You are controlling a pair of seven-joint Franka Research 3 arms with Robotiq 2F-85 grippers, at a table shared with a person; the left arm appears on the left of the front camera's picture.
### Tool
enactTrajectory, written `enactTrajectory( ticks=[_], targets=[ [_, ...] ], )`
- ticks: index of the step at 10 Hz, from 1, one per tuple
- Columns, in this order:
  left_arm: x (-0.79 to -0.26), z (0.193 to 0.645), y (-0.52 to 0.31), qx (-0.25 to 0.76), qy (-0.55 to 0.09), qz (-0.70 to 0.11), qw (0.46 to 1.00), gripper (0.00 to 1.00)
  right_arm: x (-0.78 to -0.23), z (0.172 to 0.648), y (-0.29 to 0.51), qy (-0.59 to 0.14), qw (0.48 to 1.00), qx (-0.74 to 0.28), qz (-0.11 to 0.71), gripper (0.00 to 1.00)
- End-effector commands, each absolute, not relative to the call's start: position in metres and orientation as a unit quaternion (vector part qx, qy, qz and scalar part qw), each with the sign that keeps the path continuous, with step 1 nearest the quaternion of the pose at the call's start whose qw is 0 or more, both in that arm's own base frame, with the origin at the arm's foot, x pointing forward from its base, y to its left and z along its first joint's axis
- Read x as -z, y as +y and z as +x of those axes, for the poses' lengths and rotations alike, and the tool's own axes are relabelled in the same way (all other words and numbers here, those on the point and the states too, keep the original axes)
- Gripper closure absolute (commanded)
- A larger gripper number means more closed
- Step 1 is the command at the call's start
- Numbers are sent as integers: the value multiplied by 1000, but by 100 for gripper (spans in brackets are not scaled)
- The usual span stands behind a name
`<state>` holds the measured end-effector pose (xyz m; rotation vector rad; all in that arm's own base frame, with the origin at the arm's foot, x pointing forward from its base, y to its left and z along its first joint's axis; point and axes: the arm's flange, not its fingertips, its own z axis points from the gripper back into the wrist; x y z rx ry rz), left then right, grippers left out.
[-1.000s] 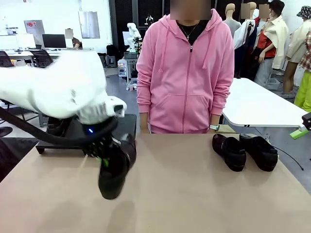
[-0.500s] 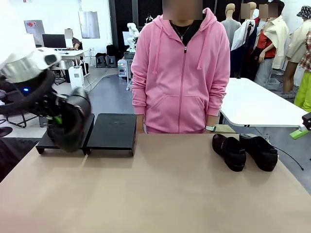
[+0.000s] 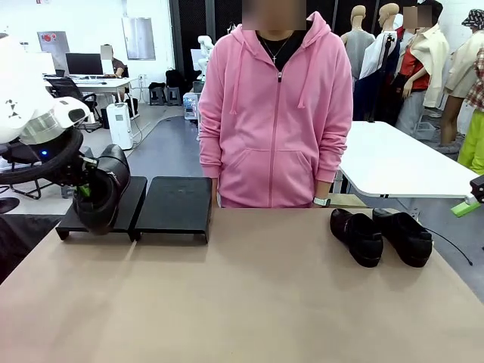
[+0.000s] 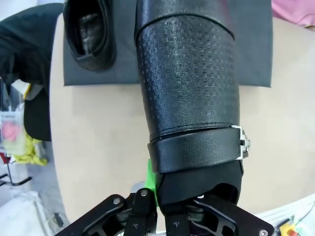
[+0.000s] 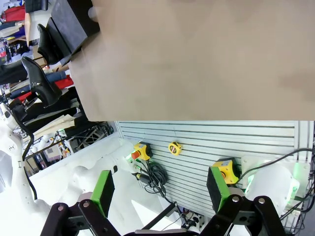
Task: Organize the shoes by placing them on the stand.
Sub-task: Place the Shoe from the middle of the table onto the Shoes Stand.
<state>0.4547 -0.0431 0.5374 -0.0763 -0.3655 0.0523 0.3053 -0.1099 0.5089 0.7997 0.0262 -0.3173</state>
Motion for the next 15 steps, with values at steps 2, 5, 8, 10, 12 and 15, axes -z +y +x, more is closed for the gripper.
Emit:
enactTrajectory(
  ticks=[2, 5, 8, 10, 12, 15],
  targets=[
    [-545, 442, -38, -30, -188, -34, 981, 100, -512, 306, -112, 11, 908, 147, 393, 0],
    [-538, 478, -40, -54, -155, -2, 986, 100, -512, 306, -112, 11, 908, 147, 393, 0],
    [-531, 578, -36, -24, -153, -3, 988, 100, -512, 306, -112, 11, 908, 147, 393, 0],
    [-516, 603, -37, -42, -196, -5, 980, 100, -512, 306, -112, 11, 908, 147, 393, 0],
    [-507, 624, -35, -32, -209, -17, 977, 100, -512, 306, -112, 11, 908, 147, 393, 0],
    [-482, 652, -30, -45, -221, -10, 974, 100, -512, 306, -112, 11, 908, 147, 393, 0]
  ],
)
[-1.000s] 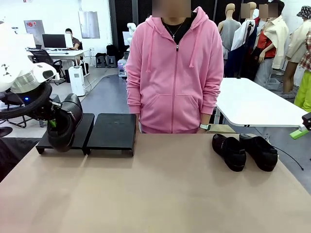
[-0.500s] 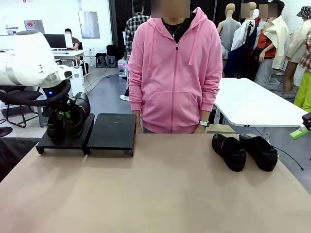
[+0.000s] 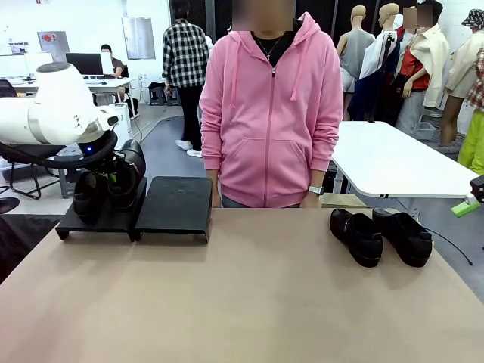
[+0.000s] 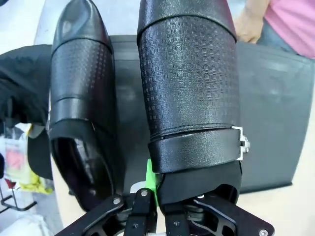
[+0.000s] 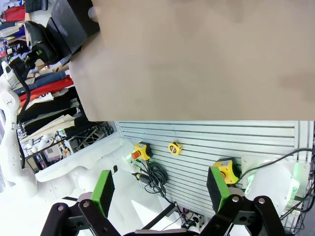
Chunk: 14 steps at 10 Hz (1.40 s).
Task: Organize the shoes by placing them on the stand.
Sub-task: Place the Shoe from the middle of the table onto the Shoes Stand.
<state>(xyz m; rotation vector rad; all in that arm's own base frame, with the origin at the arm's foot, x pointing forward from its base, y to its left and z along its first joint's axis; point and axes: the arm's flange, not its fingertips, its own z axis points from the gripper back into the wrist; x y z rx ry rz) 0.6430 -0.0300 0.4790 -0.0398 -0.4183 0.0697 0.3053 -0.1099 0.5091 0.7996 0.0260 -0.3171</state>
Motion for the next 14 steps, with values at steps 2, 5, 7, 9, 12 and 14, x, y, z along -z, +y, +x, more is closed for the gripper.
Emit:
enactTrajectory(
  ticks=[2, 5, 7, 9, 12, 14],
  targets=[
    [-475, 663, -27, -41, -197, -6, 980, 100, -512, 306, -112, 11, 908, 147, 393, 0],
    [-468, 670, -28, -54, -176, 15, 983, 69, -512, 306, -112, 11, 908, 147, 393, 0],
    [-469, 669, -30, -52, -177, 28, 982, 0, -512, 306, -112, 11, 908, 147, 393, 0],
    [-477, 664, -31, -58, -193, 43, 979, 0, -512, 306, -112, 11, 908, 147, 393, 0],
    [-503, 630, -38, -19, -203, 38, 978, 0, -512, 306, -112, 11, 908, 147, 393, 0],
    [-533, 581, -38, 20, -145, 6, 989, 0, -512, 306, -112, 11, 908, 147, 393, 0]
  ],
)
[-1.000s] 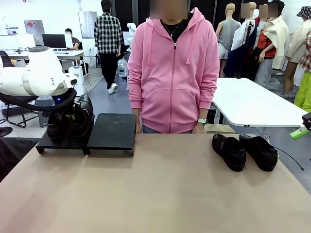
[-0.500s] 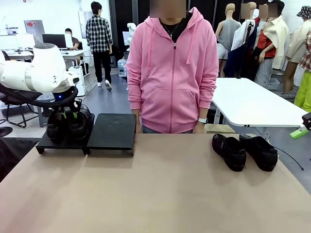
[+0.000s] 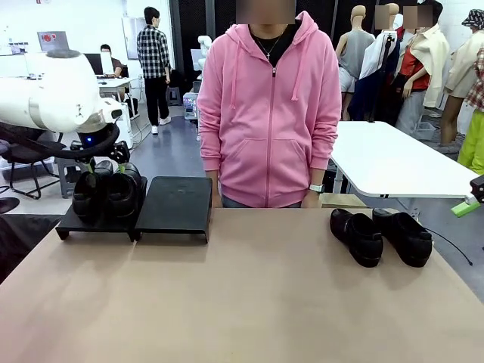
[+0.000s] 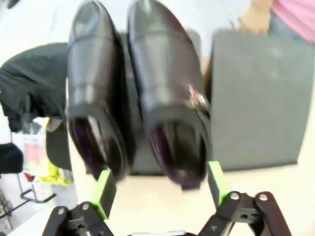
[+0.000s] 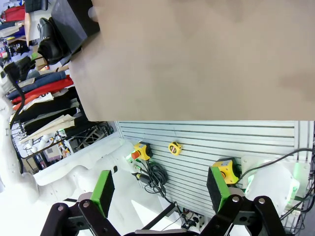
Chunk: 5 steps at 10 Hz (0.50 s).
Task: Organize the shoes by placing them on the stand.
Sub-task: Place the Shoe from the middle of the table onto the Shoes Stand.
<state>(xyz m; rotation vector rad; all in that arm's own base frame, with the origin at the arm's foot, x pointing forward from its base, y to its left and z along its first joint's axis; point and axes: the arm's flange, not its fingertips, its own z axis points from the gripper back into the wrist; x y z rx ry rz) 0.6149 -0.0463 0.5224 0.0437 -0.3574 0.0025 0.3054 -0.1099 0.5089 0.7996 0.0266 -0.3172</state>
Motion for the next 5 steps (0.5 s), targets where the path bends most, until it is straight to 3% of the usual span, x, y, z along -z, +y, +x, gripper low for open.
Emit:
enactTrajectory(
  ticks=[1, 3, 5],
  targets=[
    [-548, 550, -35, 69, -117, -24, 990, 0, -512, 306, -112, 11, 908, 147, 393, 0],
    [-569, 488, -18, 211, -33, -120, 970, 0, -512, 306, -112, 11, 908, 147, 393, 0],
    [-576, 440, -9, 175, -47, -286, 941, 0, -512, 306, -112, 11, 908, 147, 393, 0]
  ],
)
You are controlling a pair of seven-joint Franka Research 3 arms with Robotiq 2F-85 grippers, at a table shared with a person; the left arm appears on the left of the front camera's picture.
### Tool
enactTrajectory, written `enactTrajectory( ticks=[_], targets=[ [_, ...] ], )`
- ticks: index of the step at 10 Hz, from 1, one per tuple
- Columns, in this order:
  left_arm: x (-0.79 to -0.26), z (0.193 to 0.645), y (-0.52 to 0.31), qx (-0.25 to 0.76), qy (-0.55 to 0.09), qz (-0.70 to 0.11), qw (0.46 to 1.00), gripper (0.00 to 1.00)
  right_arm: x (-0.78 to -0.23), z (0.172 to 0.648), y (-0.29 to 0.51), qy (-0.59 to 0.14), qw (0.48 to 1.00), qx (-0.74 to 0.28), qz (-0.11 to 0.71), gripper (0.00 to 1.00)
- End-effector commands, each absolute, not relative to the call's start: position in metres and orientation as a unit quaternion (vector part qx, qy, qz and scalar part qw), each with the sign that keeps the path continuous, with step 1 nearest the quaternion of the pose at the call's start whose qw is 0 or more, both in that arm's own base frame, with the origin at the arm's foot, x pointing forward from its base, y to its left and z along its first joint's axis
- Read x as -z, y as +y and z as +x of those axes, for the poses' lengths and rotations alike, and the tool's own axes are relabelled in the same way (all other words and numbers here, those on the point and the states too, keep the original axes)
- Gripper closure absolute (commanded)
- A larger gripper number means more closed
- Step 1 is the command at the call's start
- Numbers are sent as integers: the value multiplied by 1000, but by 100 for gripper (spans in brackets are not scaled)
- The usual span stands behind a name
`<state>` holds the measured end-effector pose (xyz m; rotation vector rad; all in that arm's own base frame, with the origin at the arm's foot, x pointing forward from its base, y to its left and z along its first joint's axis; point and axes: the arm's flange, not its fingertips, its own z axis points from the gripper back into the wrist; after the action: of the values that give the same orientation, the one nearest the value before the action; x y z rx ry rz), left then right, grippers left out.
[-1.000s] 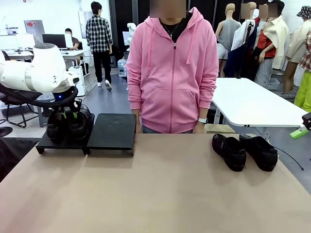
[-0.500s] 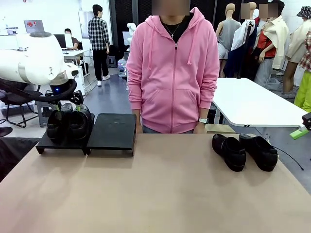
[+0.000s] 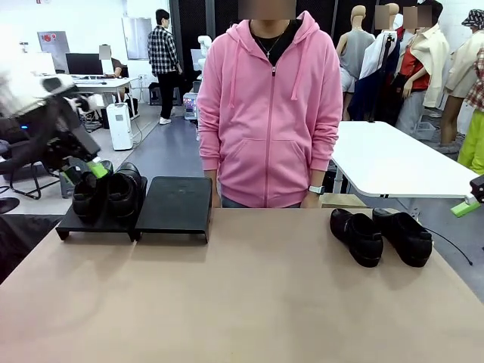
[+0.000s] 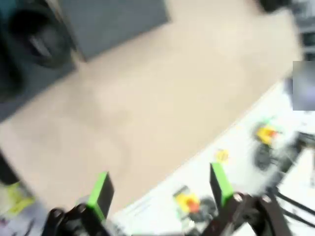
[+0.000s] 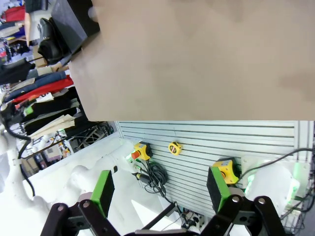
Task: Organize the shoes by placing them on the stand.
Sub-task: Place the Shoe from the middle of the table onto the Shoes Stand.
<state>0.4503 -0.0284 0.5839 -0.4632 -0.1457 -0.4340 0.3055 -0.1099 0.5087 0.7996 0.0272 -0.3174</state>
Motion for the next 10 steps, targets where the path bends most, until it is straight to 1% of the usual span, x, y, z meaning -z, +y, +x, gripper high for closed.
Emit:
enactTrajectory(
  ticks=[1, 2, 4, 5, 8, 9, 10],
  targets=[
    [-568, 421, -1, 158, -58, -319, 933, 0, -512, 306, -112, 11, 908, 147, 393, 0],
    [-560, 412, 7, 104, -108, -339, 929, 0, -512, 306, -112, 11, 908, 147, 393, 0],
    [-540, 401, 13, 52, -158, -408, 898, 0, -512, 306, -112, 11, 908, 147, 393, 0],
    [-529, 401, 17, -31, -188, -432, 882, 0, -512, 306, -112, 11, 908, 147, 393, 0],
    [-530, 411, 25, -68, -197, -471, 857, 0, -512, 306, -112, 11, 908, 147, 393, 0],
    [-524, 407, 33, -52, -175, -446, 876, 0, -512, 306, -112, 11, 908, 147, 393, 0],
    [-524, 407, 33, -52, -175, -446, 876, 0, -512, 306, -112, 11, 908, 147, 393, 0]
  ],
)
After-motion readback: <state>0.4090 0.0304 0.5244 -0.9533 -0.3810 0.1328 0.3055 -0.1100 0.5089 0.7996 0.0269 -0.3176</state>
